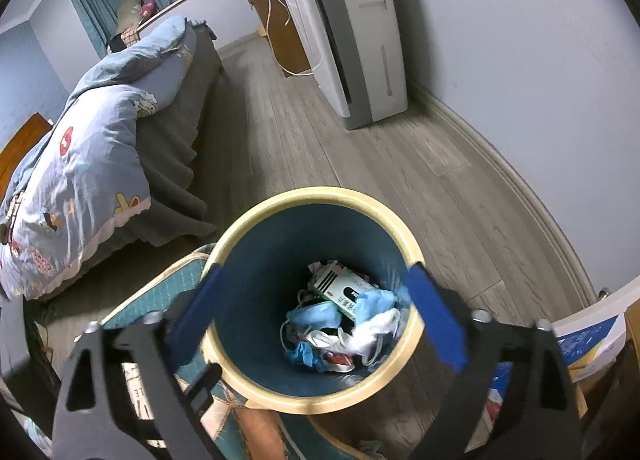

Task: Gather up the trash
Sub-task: 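Move both tools back over the remaining trash on the mat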

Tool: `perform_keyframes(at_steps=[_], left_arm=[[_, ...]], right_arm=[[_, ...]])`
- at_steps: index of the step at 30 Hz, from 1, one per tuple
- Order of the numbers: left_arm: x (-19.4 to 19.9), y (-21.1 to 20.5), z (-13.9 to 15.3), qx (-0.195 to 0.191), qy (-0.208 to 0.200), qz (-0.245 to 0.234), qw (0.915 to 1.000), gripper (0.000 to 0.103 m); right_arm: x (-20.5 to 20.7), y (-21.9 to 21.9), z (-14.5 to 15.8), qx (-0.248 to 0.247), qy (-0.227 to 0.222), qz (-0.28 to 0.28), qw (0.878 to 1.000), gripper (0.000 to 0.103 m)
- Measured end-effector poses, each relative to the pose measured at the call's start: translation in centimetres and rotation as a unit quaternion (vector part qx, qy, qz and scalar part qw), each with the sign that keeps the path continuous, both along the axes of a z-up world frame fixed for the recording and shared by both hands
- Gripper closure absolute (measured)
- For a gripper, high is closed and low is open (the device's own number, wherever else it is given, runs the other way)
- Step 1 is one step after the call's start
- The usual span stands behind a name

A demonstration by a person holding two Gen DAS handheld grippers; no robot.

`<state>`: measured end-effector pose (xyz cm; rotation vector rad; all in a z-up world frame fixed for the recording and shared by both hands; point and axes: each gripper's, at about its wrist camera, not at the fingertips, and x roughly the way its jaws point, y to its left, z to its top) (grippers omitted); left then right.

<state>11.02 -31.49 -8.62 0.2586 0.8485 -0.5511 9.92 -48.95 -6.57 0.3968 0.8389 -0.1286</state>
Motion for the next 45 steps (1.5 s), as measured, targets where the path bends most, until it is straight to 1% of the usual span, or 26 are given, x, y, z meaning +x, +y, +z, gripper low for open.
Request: perform_keyframes(at_steps=[1, 4, 7, 11, 13, 18, 20, 21, 23, 25, 27, 30, 33, 35, 38, 40, 42, 45], left_arm=[[-0.1, 0.3, 0.1, 0.002, -0.002, 0.002, 1.0000, 0.010], [-0.5, 1.6, 0.8, 0.002, -0.005, 0.015, 0.9999, 0.009], [-0.8, 3.4, 1.7, -0.004, -0.005, 0.031, 0.9995, 0.008], [-1.6, 6.4, 3.4, -0.002, -0.012, 0.057, 0.9983, 0.008], [-2.3, 8.2, 4.7, 0.001, -0.018, 0.071, 0.9973, 0.008], [-4.8, 13.9, 7.4, 0.024, -0.033, 0.101, 0.9940, 0.007], [-5.8, 16.2, 7.8, 0.040, -0.035, 0.116, 0.9918, 0.007], [-6.4, 17.5, 7.8, 0.051, -0.037, 0.125, 0.9901, 0.007], [-7.2, 20.0, 7.8, 0.060, -0.028, 0.146, 0.9870, 0.007], [-7.9, 21.7, 7.7, 0.053, -0.025, 0.163, 0.9849, 0.007], [-8.1, 23.5, 7.8, 0.034, -0.024, 0.177, 0.9834, 0.007], [-8.5, 25.7, 7.5, 0.032, -0.020, 0.196, 0.9799, 0.007], [-8.6, 27.6, 7.2, 0.030, -0.016, 0.209, 0.9773, 0.007], [-8.8, 28.9, 7.0, 0.026, -0.014, 0.218, 0.9755, 0.007], [-8.8, 30.8, 6.5, 0.025, -0.008, 0.229, 0.9730, 0.007], [-8.6, 32.2, 5.9, 0.033, -0.004, 0.238, 0.9708, 0.007], [-8.4, 33.6, 5.0, 0.042, 0.003, 0.252, 0.9669, 0.007], [-8.2, 35.9, 4.0, 0.045, 0.017, 0.273, 0.9609, 0.007]], right_arm=[[0.0, 0.2, 0.2, -0.004, -0.001, 0.000, 1.000, 0.006], [-0.1, 1.2, 0.7, -0.021, 0.002, 0.002, 1.000, 0.006], [-0.2, 2.0, 1.3, -0.022, 0.001, 0.004, 1.000, 0.006], [-0.4, 3.1, 2.1, -0.027, -0.001, 0.007, 1.000, 0.006], [-0.6, 3.9, 2.6, -0.024, -0.006, 0.017, 1.000, 0.006], [-0.7, 6.2, 3.7, -0.019, -0.018, 0.036, 0.999, 0.006], [-0.5, 7.8, 4.0, -0.016, -0.019, 0.053, 0.998, 0.006], [-0.5, 8.6, 4.1, -0.019, -0.020, 0.061, 0.998, 0.006], [-0.4, 10.5, 4.3, -0.032, -0.020, 0.080, 0.996, 0.006], [-0.2, 12.4, 4.3, -0.042, -0.020, 0.097, 0.994, 0.006], [0.0, 14.0, 4.2, -0.041, -0.019, 0.110, 0.993, 0.006], [0.2, 16.3, 3.8, -0.027, -0.012, 0.128, 0.991, 0.006], [0.2, 18.8, 3.4, -0.031, -0.008, 0.150, 0.988, 0.006], [0.2, 21.2, 3.1, -0.046, -0.005, 0.173, 0.984, 0.006], [0.3, 23.9, 2.4, -0.054, 0.003, 0.199, 0.978, 0.006], [0.4, 26.0, 1.6, -0.060, 0.014, 0.220, 0.974, 0.006], [0.4, 27.8, 1.0, -0.070, 0.023, 0.236, 0.969, 0.006], [0.6, 30.8, -0.2, -0.086, 0.036, 0.264, 0.960, 0.006]])
